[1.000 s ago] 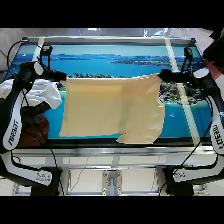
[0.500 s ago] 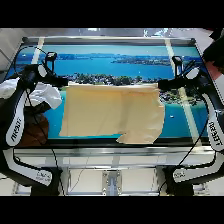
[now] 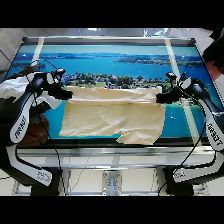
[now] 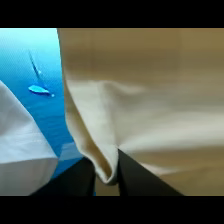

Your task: Fold the shirts.

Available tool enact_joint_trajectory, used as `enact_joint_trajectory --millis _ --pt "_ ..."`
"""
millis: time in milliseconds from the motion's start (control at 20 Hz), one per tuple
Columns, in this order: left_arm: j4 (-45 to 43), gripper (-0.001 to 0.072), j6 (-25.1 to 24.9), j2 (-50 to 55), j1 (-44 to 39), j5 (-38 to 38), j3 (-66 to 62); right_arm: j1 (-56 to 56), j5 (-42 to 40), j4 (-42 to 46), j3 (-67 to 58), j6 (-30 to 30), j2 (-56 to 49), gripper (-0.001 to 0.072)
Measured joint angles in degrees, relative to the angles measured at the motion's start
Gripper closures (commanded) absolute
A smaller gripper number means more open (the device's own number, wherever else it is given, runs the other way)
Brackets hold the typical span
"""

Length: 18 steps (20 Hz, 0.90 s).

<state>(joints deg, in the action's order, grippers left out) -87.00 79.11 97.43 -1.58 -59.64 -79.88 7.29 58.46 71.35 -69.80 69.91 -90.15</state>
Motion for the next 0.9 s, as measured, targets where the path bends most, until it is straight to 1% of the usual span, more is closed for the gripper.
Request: enact_joint_trajectory --millis 50,150,200,350,450,550,650,800,900 --pt "0.02 0.0198 0.02 0.00 -0.22 -0.31 0.13 0.00 0.74 -0.57 0.09 0.31 0.11 0.0230" --pt "0.24 0.0198 0.00 -1.11 -0.28 -1.36 0.31 0.07 4.68 -0.83 -0.81 0.92 0.59 0.0233" --pt "0.31 0.0198 0.00 -2.62 0.02 -1.79 0.35 0.28 7.61 -0.28 -2.01 1.14 1.29 0.0252" --pt "0.48 0.0198 0.02 -10.56 2.40 -3.04 1.20 2.67 17.42 3.52 -5.38 1.38 6.40 0.0260" --pt "1.22 0.0198 0.24 -18.34 5.29 -3.06 5.27 5.88 20.87 4.37 -4.04 1.51 12.37 0.0259" --pt "2.69 0.0198 2.05 -28.06 9.27 -1.20 14.60 9.84 22.43 4.35 2.43 1.53 19.41 0.0259" --pt "5.70 0.0198 6.16 -38.69 13.62 2.14 27.15 13.73 21.97 2.10 12.83 2.08 26.16 0.0257" --pt "12.72 0.0199 12.20 -53.11 19.12 7.65 44.94 17.49 21.00 -5.49 27.85 3.04 31.63 0.0256" --pt "18.69 0.0199 14.75 -60.06 21.55 9.18 53.90 18.62 20.33 -11.47 35.28 3.23 32.63 0.0257"
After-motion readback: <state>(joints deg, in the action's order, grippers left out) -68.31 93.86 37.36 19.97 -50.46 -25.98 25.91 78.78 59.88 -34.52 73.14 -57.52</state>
